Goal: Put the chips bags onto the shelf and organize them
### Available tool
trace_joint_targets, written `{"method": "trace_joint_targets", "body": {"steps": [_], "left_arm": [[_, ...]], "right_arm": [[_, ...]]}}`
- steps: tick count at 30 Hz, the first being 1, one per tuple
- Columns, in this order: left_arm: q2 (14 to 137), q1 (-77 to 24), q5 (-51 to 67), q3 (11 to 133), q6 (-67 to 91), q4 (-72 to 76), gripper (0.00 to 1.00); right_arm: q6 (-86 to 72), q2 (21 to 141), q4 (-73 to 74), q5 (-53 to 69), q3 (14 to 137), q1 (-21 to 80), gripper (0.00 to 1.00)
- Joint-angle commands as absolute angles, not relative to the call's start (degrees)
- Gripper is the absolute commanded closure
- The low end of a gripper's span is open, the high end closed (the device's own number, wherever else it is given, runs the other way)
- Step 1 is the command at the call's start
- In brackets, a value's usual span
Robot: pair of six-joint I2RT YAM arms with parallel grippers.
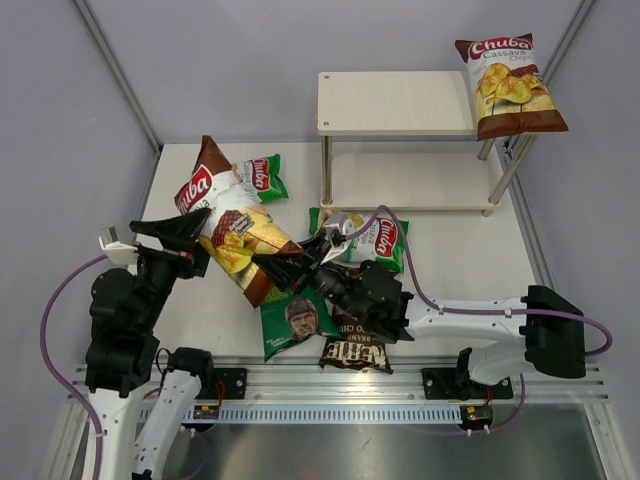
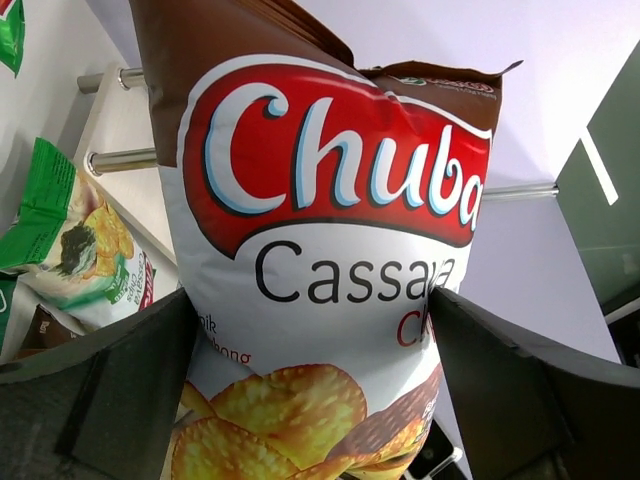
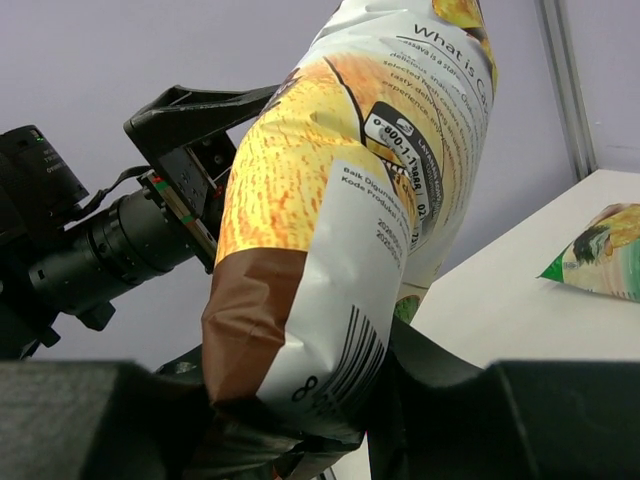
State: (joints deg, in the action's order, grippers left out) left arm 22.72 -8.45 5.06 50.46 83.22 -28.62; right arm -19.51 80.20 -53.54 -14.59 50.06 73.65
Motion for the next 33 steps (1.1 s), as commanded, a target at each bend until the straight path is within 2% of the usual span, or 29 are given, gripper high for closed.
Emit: {"method": "trace_joint_targets", "body": {"steps": [1,4,11,15,19,23,28,31,33], "left_arm": [[21.71,-9.05,10.99,50.27,77.18,-26.01,0.01],[21.71,-9.05,11.6,51.76,71.38,-25.93,0.01],[19.87,-9.05,12.39,52.38,56.97,-23.55,0.01],[16.8,-9.05,11.26,52.03,50.47,-24.78,0.01],[16.17,-9.05,10.02,53.69,45.8,-27.24,0.01],[19.94,-9.05,7.12,59.39,36.34,-35.74,0.01],[28.37,-9.05,7.99,63.28,24.54,-45.96,0.01],[29.09,-9.05,10.28,62.41,18.03,-48.07,0.01],[28.31,-9.84,7.49,60.4,16.52,-47.99,0.01]], "right_arm": [[-18.19,75.51,-58.19,-8.96,50.36,74.18,0.75],[-19.07,71.99,-55.55,-9.49,48.79,74.18,0.81],[-25.74,61.8,-45.28,-11.51,45.18,72.51,0.82],[-29.43,53.9,-40.26,-12.57,42.19,68.83,0.83],[-35.24,49.23,-34.65,-9.42,40.43,59.71,0.86],[-37.09,45.63,-27.97,-10.27,43.58,55.73,0.84],[-41.64,43.16,-17.08,-19.41,47.54,51.6,0.84],[-45.5,44.56,-14.33,-18.99,51.23,46.33,0.85],[-48.5,47.97,-13.1,-15.15,54.73,40.45,0.86]]}}
